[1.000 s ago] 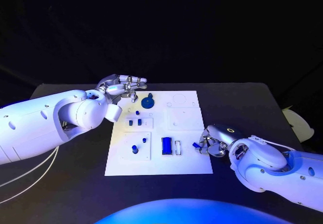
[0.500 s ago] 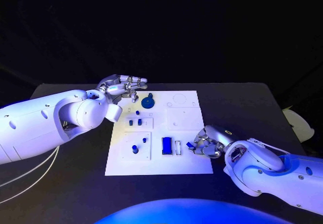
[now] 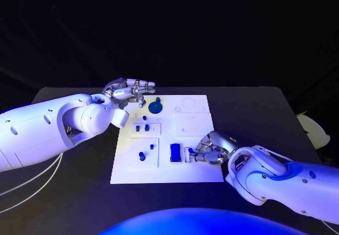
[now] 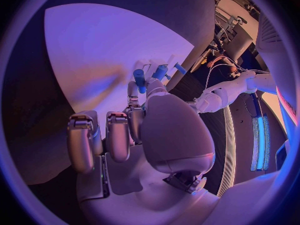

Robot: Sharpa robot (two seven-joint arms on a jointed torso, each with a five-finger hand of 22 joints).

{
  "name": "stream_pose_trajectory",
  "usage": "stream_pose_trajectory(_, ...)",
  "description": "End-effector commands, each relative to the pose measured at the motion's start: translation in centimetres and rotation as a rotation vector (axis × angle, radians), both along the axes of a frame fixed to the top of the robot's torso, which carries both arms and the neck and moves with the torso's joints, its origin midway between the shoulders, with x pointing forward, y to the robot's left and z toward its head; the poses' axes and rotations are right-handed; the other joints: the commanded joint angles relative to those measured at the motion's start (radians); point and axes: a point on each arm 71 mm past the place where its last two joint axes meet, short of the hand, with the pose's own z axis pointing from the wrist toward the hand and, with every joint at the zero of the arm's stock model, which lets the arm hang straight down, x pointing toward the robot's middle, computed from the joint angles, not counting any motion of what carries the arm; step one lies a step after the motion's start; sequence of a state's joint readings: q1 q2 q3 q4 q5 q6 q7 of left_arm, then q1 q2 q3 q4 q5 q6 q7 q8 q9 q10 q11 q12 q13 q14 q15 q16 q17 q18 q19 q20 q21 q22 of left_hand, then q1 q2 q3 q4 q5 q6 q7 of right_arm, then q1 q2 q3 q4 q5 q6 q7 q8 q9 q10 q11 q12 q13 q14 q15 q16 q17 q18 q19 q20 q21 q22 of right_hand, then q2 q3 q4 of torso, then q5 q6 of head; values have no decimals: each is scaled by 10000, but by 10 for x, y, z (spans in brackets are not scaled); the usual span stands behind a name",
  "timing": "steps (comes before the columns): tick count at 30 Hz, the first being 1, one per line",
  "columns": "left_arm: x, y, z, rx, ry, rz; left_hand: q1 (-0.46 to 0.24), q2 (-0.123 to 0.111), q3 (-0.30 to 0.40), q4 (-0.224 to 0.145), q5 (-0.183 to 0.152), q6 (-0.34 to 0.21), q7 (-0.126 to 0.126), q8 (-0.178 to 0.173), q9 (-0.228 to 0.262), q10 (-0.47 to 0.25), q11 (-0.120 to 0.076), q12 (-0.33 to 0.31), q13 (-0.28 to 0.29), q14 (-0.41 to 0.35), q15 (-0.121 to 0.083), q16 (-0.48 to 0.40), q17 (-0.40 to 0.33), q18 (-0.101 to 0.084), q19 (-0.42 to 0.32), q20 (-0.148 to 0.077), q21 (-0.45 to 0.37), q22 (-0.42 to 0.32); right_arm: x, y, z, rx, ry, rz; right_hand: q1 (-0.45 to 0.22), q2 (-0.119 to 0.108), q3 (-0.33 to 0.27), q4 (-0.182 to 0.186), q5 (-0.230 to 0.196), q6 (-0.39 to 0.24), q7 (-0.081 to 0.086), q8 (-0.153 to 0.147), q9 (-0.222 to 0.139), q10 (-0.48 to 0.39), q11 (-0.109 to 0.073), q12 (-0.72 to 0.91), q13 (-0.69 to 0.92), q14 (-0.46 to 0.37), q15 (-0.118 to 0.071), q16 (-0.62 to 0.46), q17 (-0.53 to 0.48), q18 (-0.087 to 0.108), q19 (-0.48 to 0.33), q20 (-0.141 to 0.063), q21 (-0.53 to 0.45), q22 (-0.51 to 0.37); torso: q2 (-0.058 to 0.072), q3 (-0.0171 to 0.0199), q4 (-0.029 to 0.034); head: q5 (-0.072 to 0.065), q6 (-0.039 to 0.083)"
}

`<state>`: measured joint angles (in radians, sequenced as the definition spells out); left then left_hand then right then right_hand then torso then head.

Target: Assemble the parts on the task board

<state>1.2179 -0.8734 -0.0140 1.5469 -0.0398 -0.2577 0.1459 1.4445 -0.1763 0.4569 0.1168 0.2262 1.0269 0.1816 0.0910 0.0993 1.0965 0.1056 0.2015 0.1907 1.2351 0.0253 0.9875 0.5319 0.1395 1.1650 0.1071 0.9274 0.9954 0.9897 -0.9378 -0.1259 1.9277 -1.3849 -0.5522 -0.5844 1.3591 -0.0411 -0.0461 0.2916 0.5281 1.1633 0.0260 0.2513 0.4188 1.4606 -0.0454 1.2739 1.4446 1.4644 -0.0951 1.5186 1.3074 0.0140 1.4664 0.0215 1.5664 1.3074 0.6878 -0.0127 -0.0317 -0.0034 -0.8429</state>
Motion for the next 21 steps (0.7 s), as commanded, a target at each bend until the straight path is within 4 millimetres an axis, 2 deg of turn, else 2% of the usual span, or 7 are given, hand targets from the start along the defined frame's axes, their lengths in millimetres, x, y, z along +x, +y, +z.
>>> stream_pose_trajectory(1,-1,-3,1,-102,-8,-193,38,47,34,-36,26,58,-27,40,3,-77,20,54,13,-71,-3,48,-9,152,-18,62,-63,-10,1,4,-2,232,190,37,-155,8,89,0,40,78,12,62,12,117,20,88,-859,876,-43,65,1737,-140,1044,-71,44,2634,6,6,-2,10,4)
stream_pose_trajectory(7,-1,-4,1,-106,7,-221,41,46,36,-42,26,62,-27,46,3,-83,18,58,12,-73,-5,49,-12,150,-13,61,-55,-2,2,8,-4,227,297,139,-356,18,108,-5,-70,132,-8,86,31,165,4,174,-790,887,-54,93,1788,-140,1044,-78,44,2634,11,12,-7,18,42)
stream_pose_trajectory(21,-2,-4,1,-118,61,-330,38,40,34,-45,25,56,-22,47,1,-91,20,60,12,-80,-6,41,-30,154,-24,60,-73,-17,5,13,-9,103,545,267,-639,25,117,-4,-205,159,-13,97,50,192,-1,217,-746,890,-60,103,1808,-140,1044,-86,44,2634,3,15,-12,35,-21)
